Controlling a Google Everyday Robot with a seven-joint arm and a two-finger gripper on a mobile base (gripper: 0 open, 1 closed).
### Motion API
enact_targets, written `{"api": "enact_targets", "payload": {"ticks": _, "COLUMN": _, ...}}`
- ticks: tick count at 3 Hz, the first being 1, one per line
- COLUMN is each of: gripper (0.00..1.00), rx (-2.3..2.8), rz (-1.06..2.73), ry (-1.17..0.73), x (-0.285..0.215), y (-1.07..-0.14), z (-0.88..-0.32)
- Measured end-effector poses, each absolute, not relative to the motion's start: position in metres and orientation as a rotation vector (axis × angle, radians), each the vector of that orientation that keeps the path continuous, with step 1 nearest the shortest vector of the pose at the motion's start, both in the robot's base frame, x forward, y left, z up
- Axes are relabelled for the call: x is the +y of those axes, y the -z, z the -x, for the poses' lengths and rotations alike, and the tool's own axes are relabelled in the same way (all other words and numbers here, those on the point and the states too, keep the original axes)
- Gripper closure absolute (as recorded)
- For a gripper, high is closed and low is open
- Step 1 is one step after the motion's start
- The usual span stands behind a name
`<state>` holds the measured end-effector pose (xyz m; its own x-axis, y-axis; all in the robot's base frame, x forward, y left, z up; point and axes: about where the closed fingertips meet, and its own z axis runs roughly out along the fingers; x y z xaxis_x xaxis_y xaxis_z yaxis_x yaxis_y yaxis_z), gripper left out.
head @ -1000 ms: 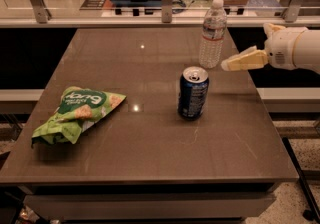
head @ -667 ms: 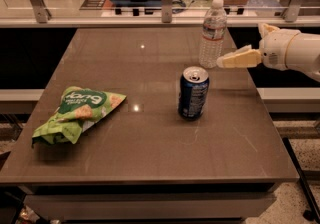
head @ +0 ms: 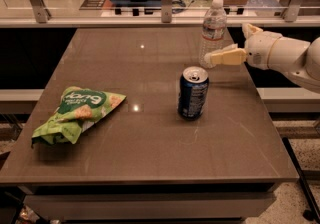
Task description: Pick water bottle
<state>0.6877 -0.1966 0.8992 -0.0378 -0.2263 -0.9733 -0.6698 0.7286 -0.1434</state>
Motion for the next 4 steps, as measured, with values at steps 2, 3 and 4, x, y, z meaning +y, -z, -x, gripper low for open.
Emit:
{"api": "enact_targets", "payload": {"ticks": 2, "gripper": 0.0, "rx": 1.516, "rz": 0.703, "ry": -0.539, "x": -0.17, "y": -0.891, "z": -0.712}}
{"api": "enact_targets", "payload": {"ticks": 3, "gripper": 0.18, "rx": 1.486, "rz": 0.693, "ry": -0.582, "x": -0.16, "y": -0.89, "z": -0.72}}
{"api": "enact_targets", "payload": {"ticks": 4, "gripper": 0.4, "rx": 1.487, "rz": 0.697, "ry": -0.583, "x": -0.158, "y": -0.89, "z": -0.72}}
